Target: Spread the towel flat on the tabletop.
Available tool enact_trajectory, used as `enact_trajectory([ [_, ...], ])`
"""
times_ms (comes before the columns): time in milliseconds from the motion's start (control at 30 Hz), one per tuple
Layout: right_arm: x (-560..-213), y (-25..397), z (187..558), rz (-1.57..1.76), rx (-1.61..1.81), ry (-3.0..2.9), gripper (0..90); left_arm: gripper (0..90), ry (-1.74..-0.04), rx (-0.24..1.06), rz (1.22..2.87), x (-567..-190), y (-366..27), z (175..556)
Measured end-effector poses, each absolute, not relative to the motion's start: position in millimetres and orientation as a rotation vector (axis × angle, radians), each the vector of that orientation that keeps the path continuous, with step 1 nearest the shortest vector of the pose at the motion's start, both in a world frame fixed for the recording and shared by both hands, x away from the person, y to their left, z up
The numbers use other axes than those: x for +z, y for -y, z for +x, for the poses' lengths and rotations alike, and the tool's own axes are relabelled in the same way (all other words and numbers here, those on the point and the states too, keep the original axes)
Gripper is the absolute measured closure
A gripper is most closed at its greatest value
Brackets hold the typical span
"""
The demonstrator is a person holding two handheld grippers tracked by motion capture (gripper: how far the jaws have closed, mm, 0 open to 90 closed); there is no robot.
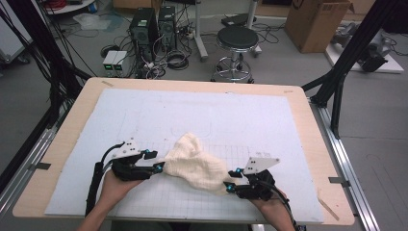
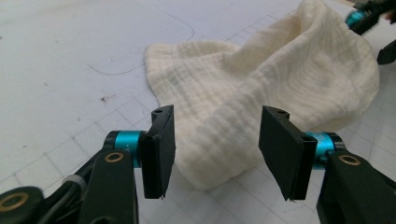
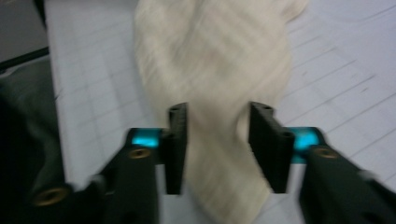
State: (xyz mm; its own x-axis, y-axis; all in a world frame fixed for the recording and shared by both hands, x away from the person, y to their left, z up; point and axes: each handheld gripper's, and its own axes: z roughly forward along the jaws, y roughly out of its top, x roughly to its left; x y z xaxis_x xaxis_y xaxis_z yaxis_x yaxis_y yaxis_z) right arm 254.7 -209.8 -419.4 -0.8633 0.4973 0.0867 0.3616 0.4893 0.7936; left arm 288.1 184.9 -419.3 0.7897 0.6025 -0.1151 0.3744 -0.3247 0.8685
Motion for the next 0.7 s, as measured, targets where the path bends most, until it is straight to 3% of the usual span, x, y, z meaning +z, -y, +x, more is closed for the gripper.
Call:
enact_trajectory([
  [67,-417.1,207.0,262.3,0.755,1.355,-2.572,45.9,40.2,-0.741,0.277,1.97,-421.7,-180.7,292.7],
  [133,-417.7,204.2,271.0,0.751,1.369,-2.557,43.9,40.9,-0.741,0.262,1.989,-424.6,-177.4,297.0],
  [300,-422.6,195.5,293.4,0.752,1.374,-2.579,42.5,63.3,-0.721,0.209,2.023,-430.3,-172.6,303.2],
  [400,-426.2,191.1,301.4,0.757,1.369,-2.597,51.0,77.6,-0.718,0.199,2.013,-430.4,-172.8,304.1],
  [533,-428.1,185.0,305.9,0.715,1.373,-2.657,78.7,84.9,-0.717,0.206,1.992,-424.3,-177.5,300.9],
  [700,-418.0,185.7,301.7,0.694,1.399,-2.647,84.2,85.7,-0.703,0.235,1.976,-410.5,-187.1,292.8],
])
